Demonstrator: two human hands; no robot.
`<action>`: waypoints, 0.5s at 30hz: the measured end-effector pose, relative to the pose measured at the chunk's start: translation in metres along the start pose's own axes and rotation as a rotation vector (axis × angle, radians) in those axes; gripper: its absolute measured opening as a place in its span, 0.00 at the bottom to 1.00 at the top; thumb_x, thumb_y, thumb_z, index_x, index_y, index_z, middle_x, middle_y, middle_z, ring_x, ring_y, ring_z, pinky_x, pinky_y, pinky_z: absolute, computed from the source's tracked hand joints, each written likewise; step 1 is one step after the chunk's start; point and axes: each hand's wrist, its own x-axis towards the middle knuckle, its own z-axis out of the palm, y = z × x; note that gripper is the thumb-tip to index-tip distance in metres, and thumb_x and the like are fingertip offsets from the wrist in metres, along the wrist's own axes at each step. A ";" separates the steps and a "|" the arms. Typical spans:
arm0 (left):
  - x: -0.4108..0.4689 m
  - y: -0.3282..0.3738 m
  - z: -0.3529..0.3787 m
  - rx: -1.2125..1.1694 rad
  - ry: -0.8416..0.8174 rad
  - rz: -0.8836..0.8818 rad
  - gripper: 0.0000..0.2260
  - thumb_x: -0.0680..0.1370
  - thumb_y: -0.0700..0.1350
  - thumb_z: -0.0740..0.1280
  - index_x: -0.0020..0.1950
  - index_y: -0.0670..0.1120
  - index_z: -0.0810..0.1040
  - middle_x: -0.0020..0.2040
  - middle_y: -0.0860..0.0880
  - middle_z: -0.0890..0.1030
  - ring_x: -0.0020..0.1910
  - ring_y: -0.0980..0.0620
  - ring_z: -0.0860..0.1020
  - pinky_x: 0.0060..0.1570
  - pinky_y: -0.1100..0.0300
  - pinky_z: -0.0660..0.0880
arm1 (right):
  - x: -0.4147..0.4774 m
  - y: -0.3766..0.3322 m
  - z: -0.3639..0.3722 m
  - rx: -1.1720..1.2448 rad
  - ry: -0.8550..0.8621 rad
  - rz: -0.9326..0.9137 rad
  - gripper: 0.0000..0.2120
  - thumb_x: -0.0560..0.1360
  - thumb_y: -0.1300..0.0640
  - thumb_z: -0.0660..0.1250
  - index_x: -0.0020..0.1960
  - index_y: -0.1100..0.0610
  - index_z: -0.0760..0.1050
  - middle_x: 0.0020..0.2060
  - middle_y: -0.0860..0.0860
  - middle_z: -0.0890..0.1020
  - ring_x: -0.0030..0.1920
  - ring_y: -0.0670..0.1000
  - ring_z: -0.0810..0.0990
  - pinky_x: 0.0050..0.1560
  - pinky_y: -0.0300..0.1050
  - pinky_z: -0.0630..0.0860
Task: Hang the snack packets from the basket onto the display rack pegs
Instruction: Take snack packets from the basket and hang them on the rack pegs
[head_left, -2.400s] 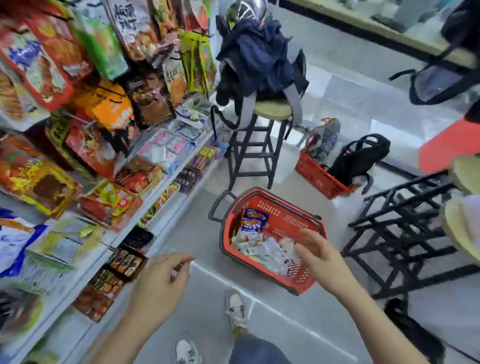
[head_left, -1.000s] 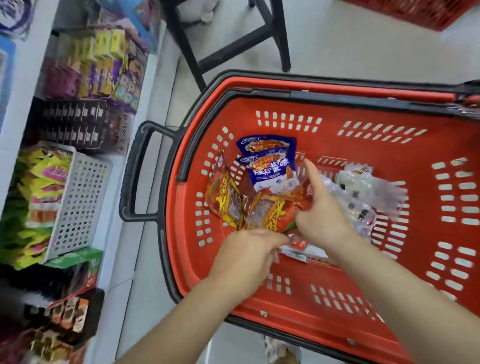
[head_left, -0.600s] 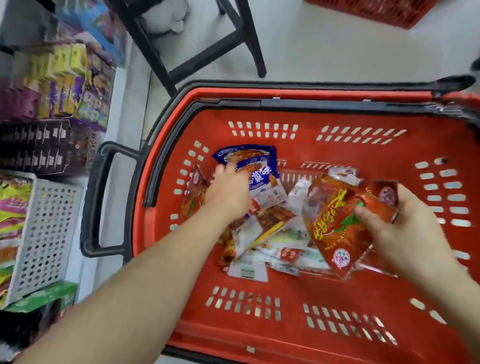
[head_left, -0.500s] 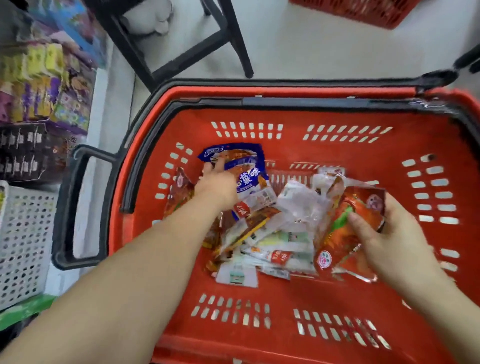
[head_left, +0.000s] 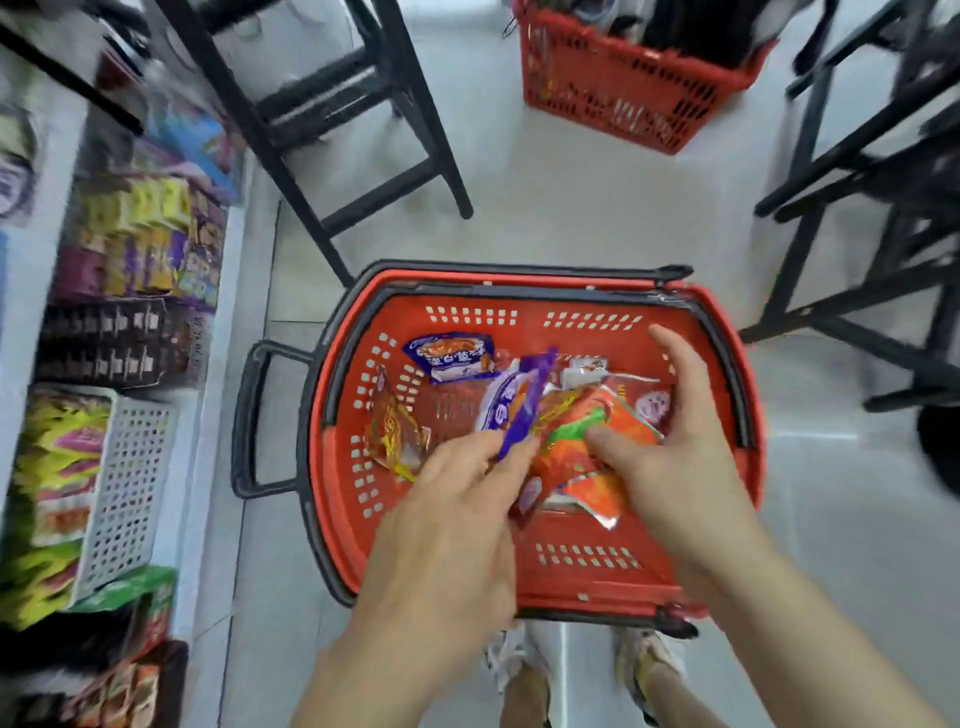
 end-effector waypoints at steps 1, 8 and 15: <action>-0.009 0.018 -0.016 0.039 -0.050 -0.013 0.31 0.68 0.45 0.71 0.70 0.49 0.69 0.65 0.53 0.69 0.63 0.53 0.70 0.55 0.58 0.76 | -0.011 -0.027 -0.003 0.034 -0.029 0.017 0.37 0.69 0.74 0.70 0.68 0.42 0.66 0.49 0.37 0.81 0.40 0.34 0.80 0.39 0.32 0.78; -0.038 0.115 -0.161 -0.123 0.358 -0.293 0.19 0.66 0.37 0.65 0.56 0.47 0.82 0.52 0.51 0.81 0.46 0.56 0.75 0.41 0.67 0.67 | -0.120 -0.198 -0.036 0.217 -0.372 0.012 0.27 0.73 0.64 0.71 0.64 0.42 0.70 0.33 0.46 0.83 0.33 0.47 0.82 0.31 0.43 0.80; -0.101 0.212 -0.304 -0.405 0.692 -0.524 0.08 0.75 0.49 0.71 0.37 0.49 0.81 0.30 0.50 0.80 0.33 0.53 0.78 0.36 0.54 0.77 | -0.199 -0.310 -0.104 -0.115 -0.616 -0.500 0.38 0.62 0.37 0.78 0.66 0.28 0.62 0.59 0.40 0.77 0.60 0.35 0.75 0.55 0.37 0.75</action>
